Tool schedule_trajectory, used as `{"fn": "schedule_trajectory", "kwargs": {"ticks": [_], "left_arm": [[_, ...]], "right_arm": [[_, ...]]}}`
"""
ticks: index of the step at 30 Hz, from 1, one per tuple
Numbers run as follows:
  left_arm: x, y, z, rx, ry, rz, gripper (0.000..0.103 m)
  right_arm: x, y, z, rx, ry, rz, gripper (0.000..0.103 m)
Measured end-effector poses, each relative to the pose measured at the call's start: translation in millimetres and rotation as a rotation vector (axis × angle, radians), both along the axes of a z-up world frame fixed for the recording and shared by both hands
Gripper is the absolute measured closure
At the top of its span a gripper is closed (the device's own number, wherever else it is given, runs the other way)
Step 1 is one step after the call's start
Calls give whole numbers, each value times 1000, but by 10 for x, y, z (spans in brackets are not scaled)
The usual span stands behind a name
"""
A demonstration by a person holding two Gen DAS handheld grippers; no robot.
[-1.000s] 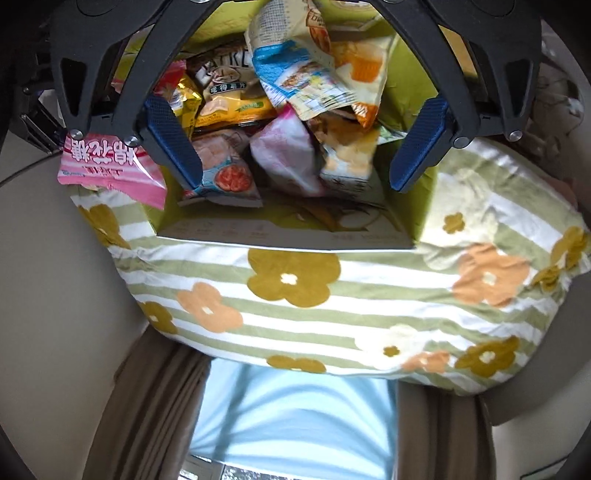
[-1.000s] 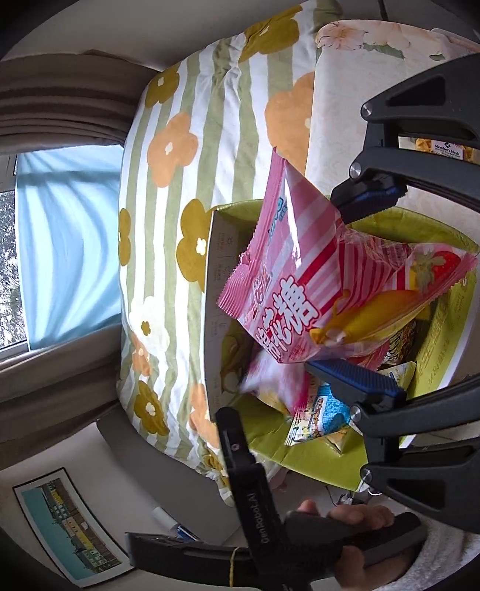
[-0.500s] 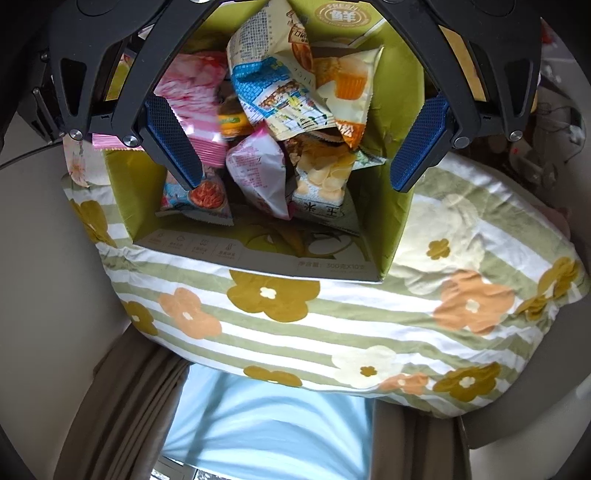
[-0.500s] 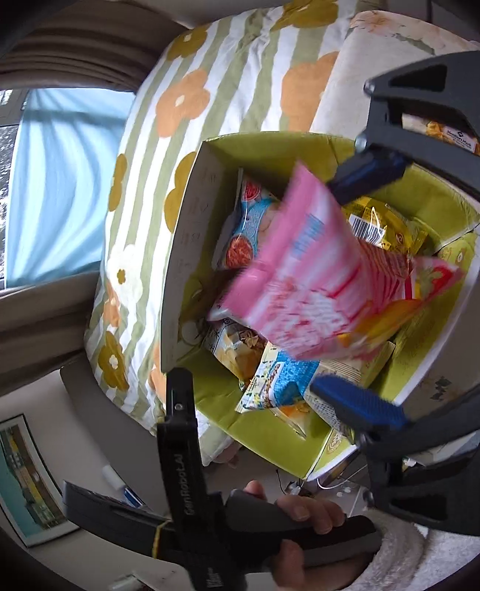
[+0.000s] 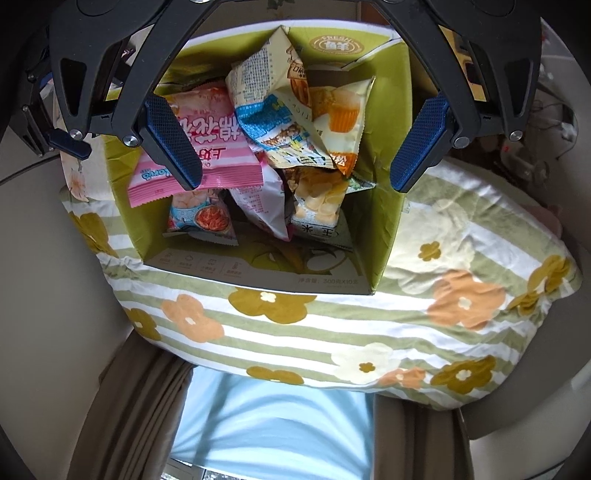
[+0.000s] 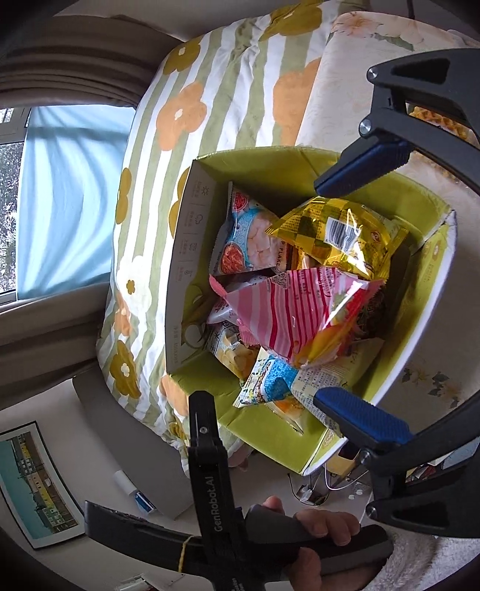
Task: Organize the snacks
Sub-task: 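Move both tools back toward the waffle pack and chocolate bar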
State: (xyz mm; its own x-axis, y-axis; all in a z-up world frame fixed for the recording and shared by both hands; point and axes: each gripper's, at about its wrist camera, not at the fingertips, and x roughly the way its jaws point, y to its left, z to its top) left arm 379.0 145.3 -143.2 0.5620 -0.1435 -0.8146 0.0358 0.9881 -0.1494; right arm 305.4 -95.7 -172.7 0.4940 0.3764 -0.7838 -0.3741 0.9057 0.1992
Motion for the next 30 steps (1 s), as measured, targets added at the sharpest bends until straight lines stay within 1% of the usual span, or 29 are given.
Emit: {"fn": "schedule_trajectory", "kwargs": {"ticks": [4, 6, 8, 11, 13, 19, 24, 27, 30], "left_arm": [[-118, -86, 98, 4, -28, -29, 2], [-181, -147, 134, 6, -39, -48, 2], [-242, -203, 159, 3, -45, -64, 2], [-342, -299, 187, -22, -56, -95, 2], [-418, -374, 199, -37, -64, -115, 2], [-638, -654, 247, -35, -72, -128, 2], [-869, -1017, 271, -26, -80, -119, 2], [-1030, -1257, 250, -26, -80, -105, 2], [-1168, -1495, 168, -31, -71, -102, 2]], "right_arm": [[-130, -178, 136, 22, -23, -48, 1], [-178, -329, 197, 37, -21, -72, 1], [-212, -480, 252, 14, -24, -105, 1], [-278, -722, 339, -34, -43, -161, 1], [-333, -865, 391, -37, -51, -182, 1], [-504, -1321, 429, -52, -60, -237, 1], [-639, -1664, 374, -31, -51, -242, 1], [-736, -1798, 331, -73, -59, -212, 1], [-828, -1914, 241, -94, -53, -167, 1]]}}
